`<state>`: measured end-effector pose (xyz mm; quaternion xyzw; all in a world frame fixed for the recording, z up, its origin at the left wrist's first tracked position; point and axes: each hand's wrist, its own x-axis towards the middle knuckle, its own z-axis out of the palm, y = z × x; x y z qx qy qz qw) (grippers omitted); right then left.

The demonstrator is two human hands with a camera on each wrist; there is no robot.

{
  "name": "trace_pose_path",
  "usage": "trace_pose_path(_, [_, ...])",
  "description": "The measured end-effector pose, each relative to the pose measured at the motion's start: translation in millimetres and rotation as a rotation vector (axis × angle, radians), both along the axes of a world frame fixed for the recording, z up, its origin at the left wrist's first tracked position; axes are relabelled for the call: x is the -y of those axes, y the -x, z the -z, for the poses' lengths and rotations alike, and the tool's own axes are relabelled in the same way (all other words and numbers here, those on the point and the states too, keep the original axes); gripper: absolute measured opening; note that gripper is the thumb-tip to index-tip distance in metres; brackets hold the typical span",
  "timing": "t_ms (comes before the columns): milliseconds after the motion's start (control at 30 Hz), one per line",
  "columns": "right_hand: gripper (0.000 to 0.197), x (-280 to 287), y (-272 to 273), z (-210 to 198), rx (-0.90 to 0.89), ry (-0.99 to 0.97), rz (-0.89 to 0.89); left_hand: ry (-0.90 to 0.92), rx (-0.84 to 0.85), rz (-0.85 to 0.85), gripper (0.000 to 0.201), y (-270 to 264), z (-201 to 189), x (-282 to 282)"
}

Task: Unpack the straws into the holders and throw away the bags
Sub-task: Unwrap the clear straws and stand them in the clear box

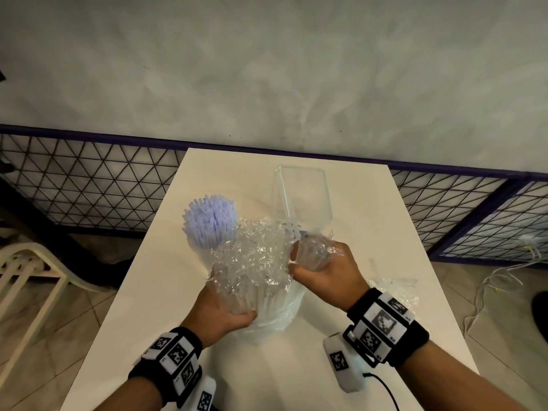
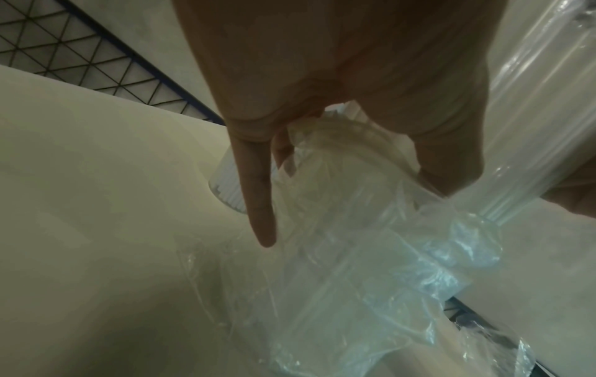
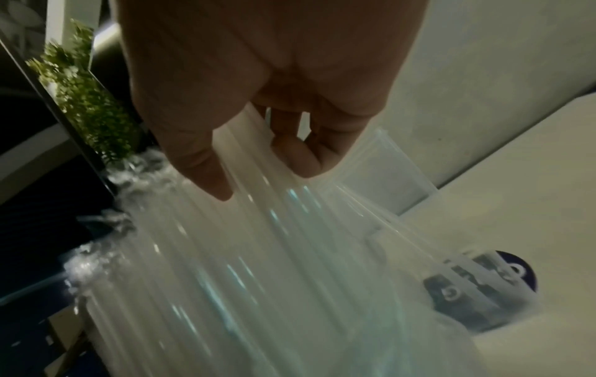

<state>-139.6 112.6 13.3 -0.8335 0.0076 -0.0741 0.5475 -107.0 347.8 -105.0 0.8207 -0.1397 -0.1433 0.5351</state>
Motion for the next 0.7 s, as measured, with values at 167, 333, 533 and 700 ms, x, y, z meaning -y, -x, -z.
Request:
trace_pose_path(167, [0.029,-4,0,-25,0.036,-0.039,-0.079,-0.02,0.02,0.008,0.062,-1,0,-1])
trace_pose_path(333, [0.016,-4,-4,-32,0.066,-0.093,-0.076,0.021,-0.024,-0.019,0.075,-3,5,-7])
trace_pose_path(533, [0.007,-8,-5,-13,-0.007,0.025,-0.064,-0.073,-0.027,-0.012,0.059,-4,6,-6])
trace_pose_path(700, [0.017,-5,-2,-24,-0.012,0.067,-0.038,-0.041,0.004,-0.022,0.066,-4,5,-5])
